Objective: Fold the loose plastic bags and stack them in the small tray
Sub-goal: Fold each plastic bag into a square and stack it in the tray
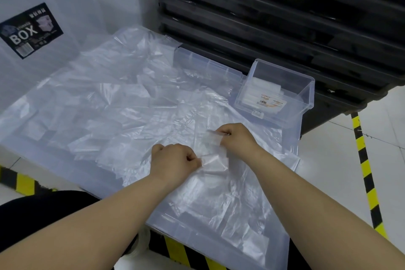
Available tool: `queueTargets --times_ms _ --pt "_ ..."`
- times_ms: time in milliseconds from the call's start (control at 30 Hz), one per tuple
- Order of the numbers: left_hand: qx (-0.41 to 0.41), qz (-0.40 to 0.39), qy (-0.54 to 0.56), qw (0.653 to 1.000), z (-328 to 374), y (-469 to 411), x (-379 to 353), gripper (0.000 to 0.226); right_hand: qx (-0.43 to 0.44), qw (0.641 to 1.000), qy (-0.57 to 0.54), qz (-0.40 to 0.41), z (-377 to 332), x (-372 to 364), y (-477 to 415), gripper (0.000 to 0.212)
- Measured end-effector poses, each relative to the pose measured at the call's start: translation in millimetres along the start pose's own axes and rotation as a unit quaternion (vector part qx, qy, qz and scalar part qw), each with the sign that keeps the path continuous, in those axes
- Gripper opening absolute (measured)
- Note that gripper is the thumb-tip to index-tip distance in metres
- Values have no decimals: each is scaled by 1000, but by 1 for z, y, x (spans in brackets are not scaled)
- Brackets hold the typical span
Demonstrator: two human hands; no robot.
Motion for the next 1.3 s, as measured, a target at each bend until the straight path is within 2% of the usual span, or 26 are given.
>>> queueTargets --times_ms 100,200,367,433,500,567,600,667,733,833,933,1000,1067,1167,1300 --pt "4 11 -28 1000 0 0 0 39 -34 999 -33 14 4 3 -10 40" --pt "-2 19 -47 999 2 1 0 37 -56 997 -38 23 1 8 -18 40" --pt "-7 23 -52 998 2 0 0 37 1 992 -14 125 -8 26 -17 18" --pt "-10 23 -54 998 2 -1 -1 37 62 987 26 144 -9 30 -1 18" --pt "-13 24 -59 998 2 -2 -1 38 189 966 112 134 -14 25 24 18" --pt "-11 24 -66 997 3 -2 -1 39 339 913 209 85 -15 9 49 28" --pt "-10 25 -66 997 3 -2 0 38 376 888 260 45 -9 -2 57 37" --pt "-8 27 -65 998 2 -2 0 39 392 853 343 -13 4 -20 63 49" --pt "-7 28 -64 998 2 -2 0 40 385 844 371 -36 6 -29 65 49" --pt "-6 28 -62 998 1 -2 0 39 382 855 350 -14 1 -25 60 29" --pt "-5 19 -59 998 0 -3 -1 39 311 893 323 -32 -10 -16 53 14" --pt "-8 24 -56 998 1 -3 -1 39 223 944 234 -60 -8 -7 44 18" --pt "-6 22 -48 999 1 -3 0 39 152 977 139 -61 -6 2 34 20" --pt "-4 17 -40 999 1 -3 -1 39 88 995 42 -23 -7 14 12 28" --pt "-17 45 -65 997 6 2 9 32 36 999 16 -5 -7 13 -9 18"
Point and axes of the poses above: each hand's wrist, its own y-axis away from the middle knuckle, its own x-axis out of the back of the hand, z = x × y, the point moved 5 cm from there along -y, towards the middle knuckle, and after that the axes turned 9 degrees about -y, right-handed, at the moved point
